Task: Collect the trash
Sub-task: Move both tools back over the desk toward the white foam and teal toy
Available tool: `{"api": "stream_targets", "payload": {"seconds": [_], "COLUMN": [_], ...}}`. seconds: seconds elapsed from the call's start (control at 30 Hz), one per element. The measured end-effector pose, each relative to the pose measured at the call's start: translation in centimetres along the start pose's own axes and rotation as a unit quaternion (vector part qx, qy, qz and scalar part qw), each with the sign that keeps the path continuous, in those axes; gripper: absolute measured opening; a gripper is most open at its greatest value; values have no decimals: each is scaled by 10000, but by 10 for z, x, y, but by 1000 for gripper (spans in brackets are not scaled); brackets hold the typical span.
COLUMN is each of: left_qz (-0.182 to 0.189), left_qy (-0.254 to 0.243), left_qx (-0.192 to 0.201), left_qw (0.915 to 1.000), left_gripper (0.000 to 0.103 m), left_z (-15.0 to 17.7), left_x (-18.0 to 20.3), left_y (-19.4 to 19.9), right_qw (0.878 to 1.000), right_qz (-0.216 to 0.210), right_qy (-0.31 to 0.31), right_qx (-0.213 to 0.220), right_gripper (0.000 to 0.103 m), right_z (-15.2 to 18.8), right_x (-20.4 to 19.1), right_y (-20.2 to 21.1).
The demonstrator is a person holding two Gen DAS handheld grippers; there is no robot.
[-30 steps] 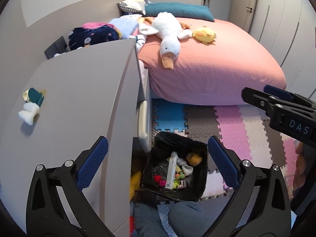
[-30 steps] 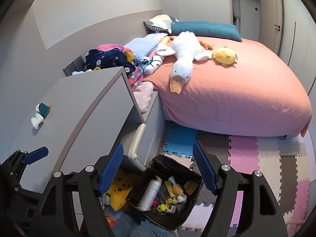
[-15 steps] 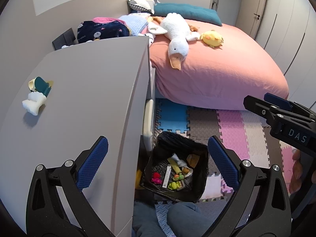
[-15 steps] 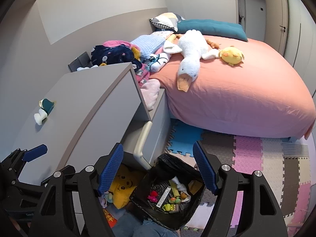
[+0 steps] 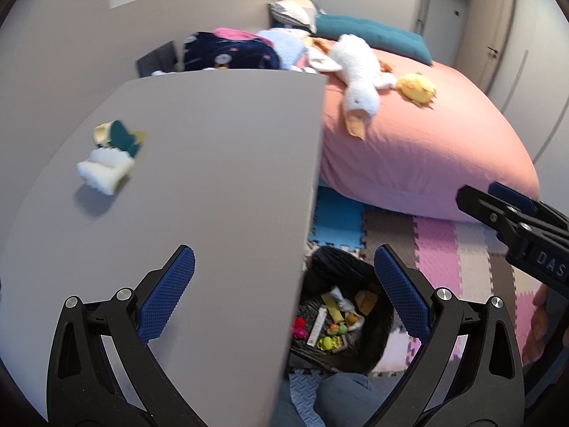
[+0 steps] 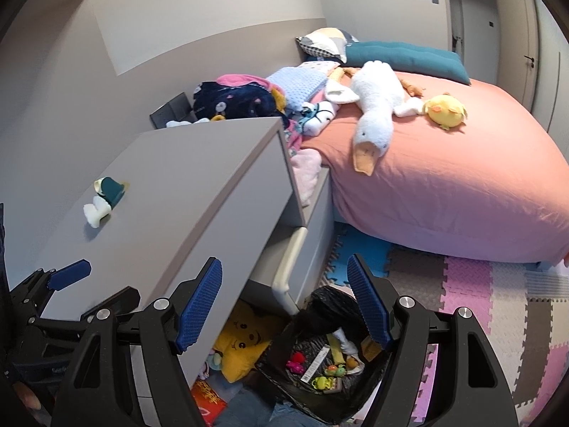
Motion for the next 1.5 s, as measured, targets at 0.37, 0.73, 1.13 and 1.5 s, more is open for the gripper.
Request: {"api": "stream_targets", "payload": {"seconds": [0.37,0.73,1.13,1.5], "left_qz": [-274,-496,-810,-1082], "left_qy": [635,1000,1501,1889], "left_qx": [280,373,448,393], "left_qw": [9972,9930,9843,9752], "left_gripper": [97,97,97,97], "left_z": [-26,-48,-88,-101], "left_x": [-59,-102,-141,-175], "left_y": [0,-14,-46,-75], "right_qw": [9994,9978,9968,9959], "right_qz": [-260,-548,-751,-854], "right_qy": [231,371,278,293], "right_qx": [13,18,56,29], "right_gripper": [74,74,74,74], "right_z": [-22,-45,-71,-87], "right_x": [-34,-65,-88,-105], "right_y": [-24,-55,-91,-114]}}
Point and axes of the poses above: each gripper's, at about its wrist camera, not at the fingertips, and y roughly against the way its jaws point, x to its right, z to its underside, the point moved 6 cm from there along -y, roughly the way its jaws point, and after that the axes turned 15 degrees about y, right-handed, at the moved point
